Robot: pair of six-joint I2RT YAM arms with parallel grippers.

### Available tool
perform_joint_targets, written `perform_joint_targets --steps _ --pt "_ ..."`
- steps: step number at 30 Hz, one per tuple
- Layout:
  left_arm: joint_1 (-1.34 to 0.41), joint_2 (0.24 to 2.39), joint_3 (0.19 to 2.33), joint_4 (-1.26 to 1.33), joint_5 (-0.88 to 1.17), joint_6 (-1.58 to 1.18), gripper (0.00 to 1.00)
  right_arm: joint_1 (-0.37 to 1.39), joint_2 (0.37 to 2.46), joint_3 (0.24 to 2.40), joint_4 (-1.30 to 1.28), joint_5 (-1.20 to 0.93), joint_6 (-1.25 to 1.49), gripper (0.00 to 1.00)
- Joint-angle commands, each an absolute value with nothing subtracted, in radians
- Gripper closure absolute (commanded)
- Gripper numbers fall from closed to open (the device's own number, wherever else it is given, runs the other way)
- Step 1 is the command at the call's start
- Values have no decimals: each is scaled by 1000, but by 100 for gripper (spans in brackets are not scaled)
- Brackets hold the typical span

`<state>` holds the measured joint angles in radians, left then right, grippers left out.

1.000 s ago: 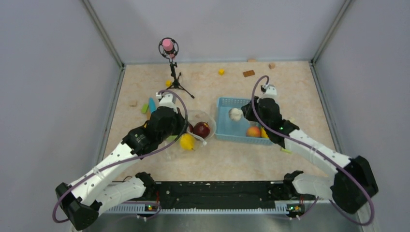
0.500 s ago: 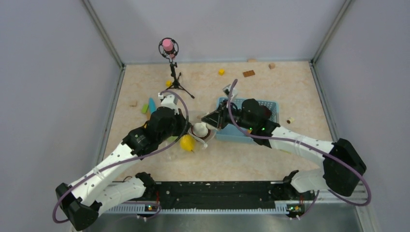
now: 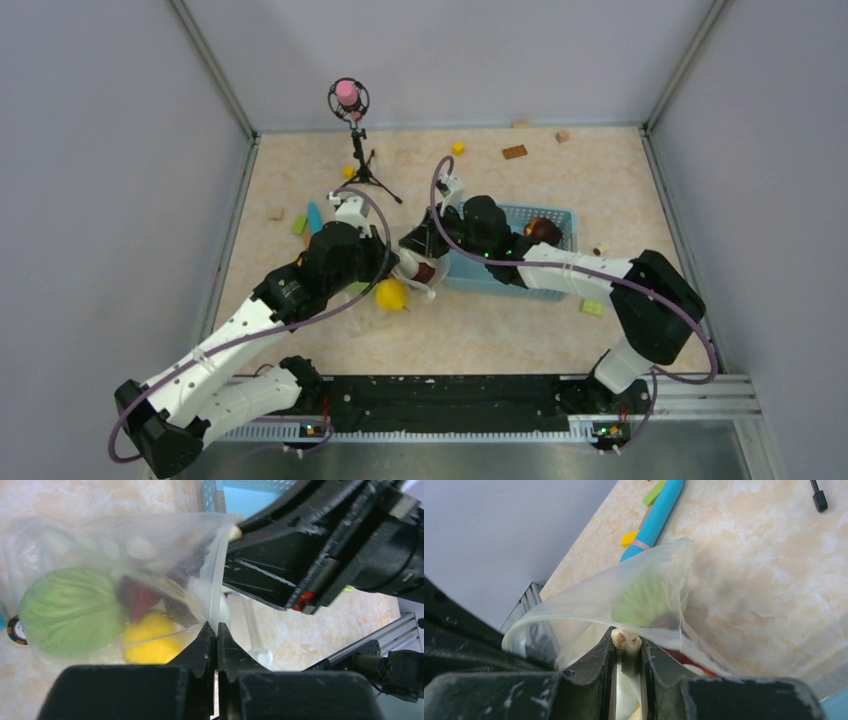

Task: Place the food in the zip-top bag and seal the zipper
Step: Place the fake vegetable in the zipper food storage bag.

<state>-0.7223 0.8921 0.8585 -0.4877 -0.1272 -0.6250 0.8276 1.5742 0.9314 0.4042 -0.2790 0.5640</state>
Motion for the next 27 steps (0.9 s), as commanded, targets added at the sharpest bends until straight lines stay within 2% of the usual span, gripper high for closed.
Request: perform_joint_targets --steps 1,17,20,27 --pt "-724 881 852 -388 -49 -611 100 862 1636 1031 458 -154 604 100" --pt "-724 838 837 -368 -5 -608 100 1018 1763 1202 153 341 636 100" --pt "-724 817 826 -355 -9 -609 100 1018 1759 1188 164 297 652 94" --pt "-724 796 827 -384 -89 -627 100 1018 1685 1078 438 -103 606 74"
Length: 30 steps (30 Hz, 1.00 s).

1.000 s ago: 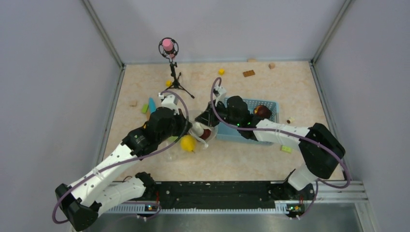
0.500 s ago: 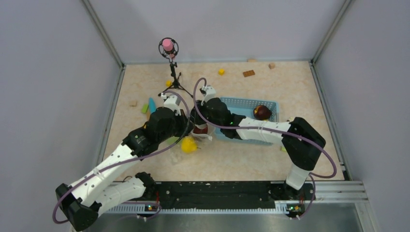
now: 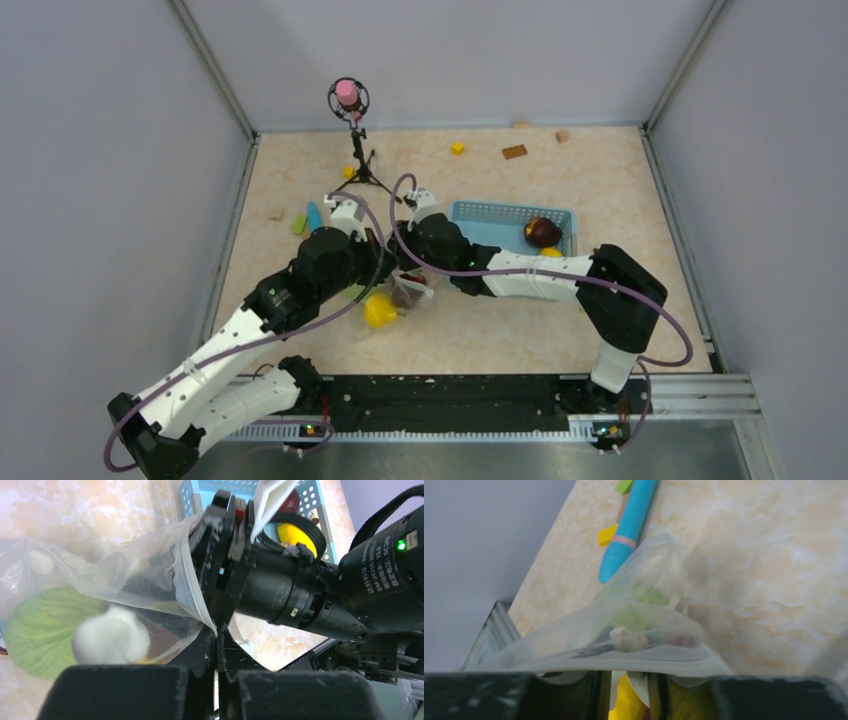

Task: Place the food in the zip-top bag and seal the zipper
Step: Place the fake vegetable in the zipper food storage bag, then pick up the fake fruit from the bin.

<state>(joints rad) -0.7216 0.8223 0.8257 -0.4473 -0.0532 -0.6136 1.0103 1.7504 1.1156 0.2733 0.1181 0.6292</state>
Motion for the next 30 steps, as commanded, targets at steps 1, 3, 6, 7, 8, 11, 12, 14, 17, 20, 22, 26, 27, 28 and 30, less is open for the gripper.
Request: perform_joint_targets --steps 1,3,6,7,8,11,12,14,17,20,22,26,27,28,30 --pt "-724 792 827 -386 -96 -630 100 1017 1665 1061 461 -137 604 68" --pt "-724 786 827 -390 -109 -633 100 1016 1634 1034 491 -184 602 57" --pt "-724 779 828 -399 -127 -637 100 1013 1583 1004 474 -193 593 42" --pt "-724 776 828 -402 -132 -638 100 1008 1567 998 456 -192 591 40" --pt "-724 773 828 -403 -138 -640 100 1002 1546 989 443 -190 592 38" --pt "-724 764 828 -408 -148 -643 100 977 1474 942 438 -187 593 31" --pt "-724 762 828 -410 -154 -643 100 965 1448 924 435 -182 593 28" --pt "-724 759 828 -413 -162 -645 100 942 1393 893 415 -169 588 22" --pt "-724 758 828 -416 -175 -646 100 910 1304 865 336 -155 563 15" --pt "-725 762 827 -416 -185 -646 100 895 1207 841 258 -102 521 10" --pt "-724 765 828 -418 -189 -645 100 892 1150 823 205 -48 501 7" --pt "-724 771 831 -423 -195 -645 100 882 1043 807 30 182 483 1" --pt "-724 770 831 -422 -197 -644 100 879 1025 802 -22 249 484 1" --pt "-724 767 831 -423 -198 -643 100 873 1008 798 -75 311 490 1" --pt "-724 767 830 -422 -202 -643 100 860 982 787 -161 420 517 1"
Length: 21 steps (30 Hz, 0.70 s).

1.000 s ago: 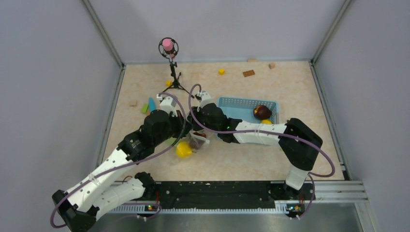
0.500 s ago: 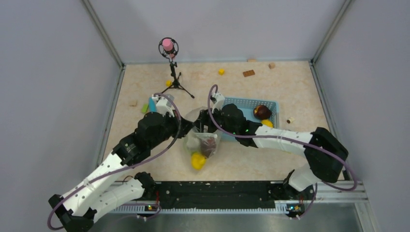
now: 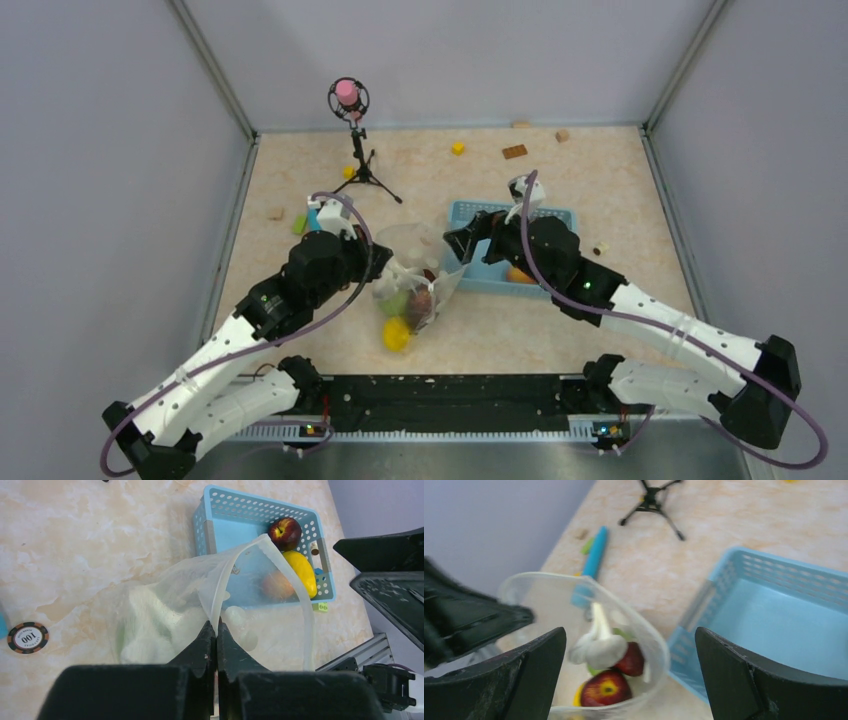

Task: Place the food in the zip-top bag and seal the zipper
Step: Pick up the fake fruit from the bin.

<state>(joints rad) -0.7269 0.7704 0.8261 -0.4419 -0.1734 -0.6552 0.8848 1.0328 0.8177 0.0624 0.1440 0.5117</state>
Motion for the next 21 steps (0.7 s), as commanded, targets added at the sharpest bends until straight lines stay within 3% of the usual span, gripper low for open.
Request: perform_joint_targets --steps 1,4,9,21 --pt "-724 766 830 -422 -203 -641 100 852 971 780 -202 469 538 1" --pt "-724 763 828 -419 -204 -641 100 816 961 757 -287 539 582 1" --pt "-724 765 834 -422 -209 -642 100 695 1017 737 -337 430 618 1" --pt "-725 775 825 -405 -176 -624 100 585 1384 821 -398 360 635 1"
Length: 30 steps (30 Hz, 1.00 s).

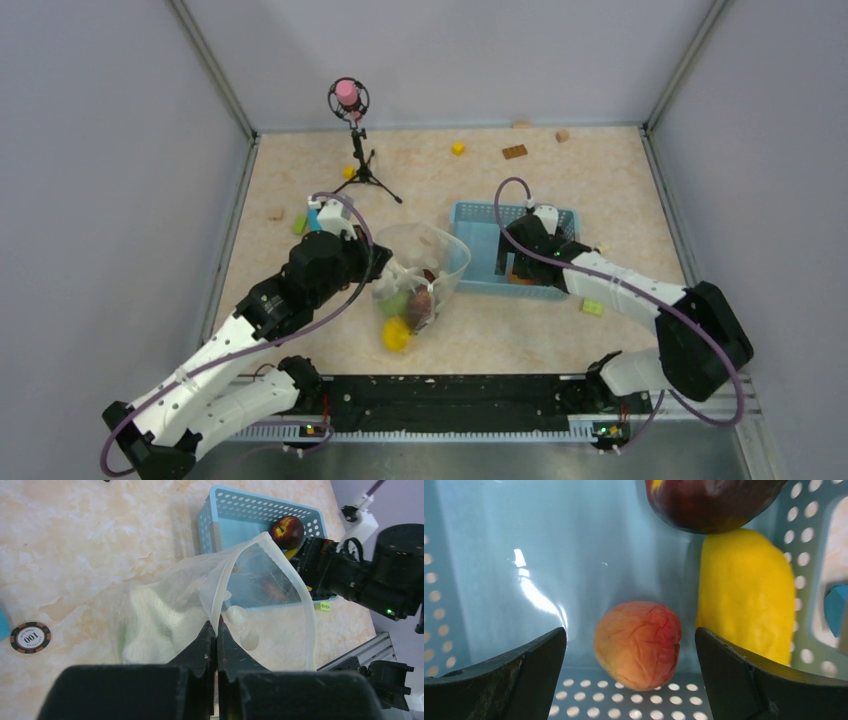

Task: Place the food in the zip-top bag and seal the zipper
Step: Pick up the fake fruit from the bin.

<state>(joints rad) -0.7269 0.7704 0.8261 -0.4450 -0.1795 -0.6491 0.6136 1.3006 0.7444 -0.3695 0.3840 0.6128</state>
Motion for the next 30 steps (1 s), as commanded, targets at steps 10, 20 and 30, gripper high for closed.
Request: perform_joint_targets --steps 10,20,30 --pt "-724 765 825 -411 -183 -617 100 577 1600 897 -402 410 696 9" --pt "-725 776 825 -408 -179 -614 100 577 1488 872 -373 452 667 63" --pt "-724 786 827 -397 -129 -612 100 577 1036 711 -65 125 437 74"
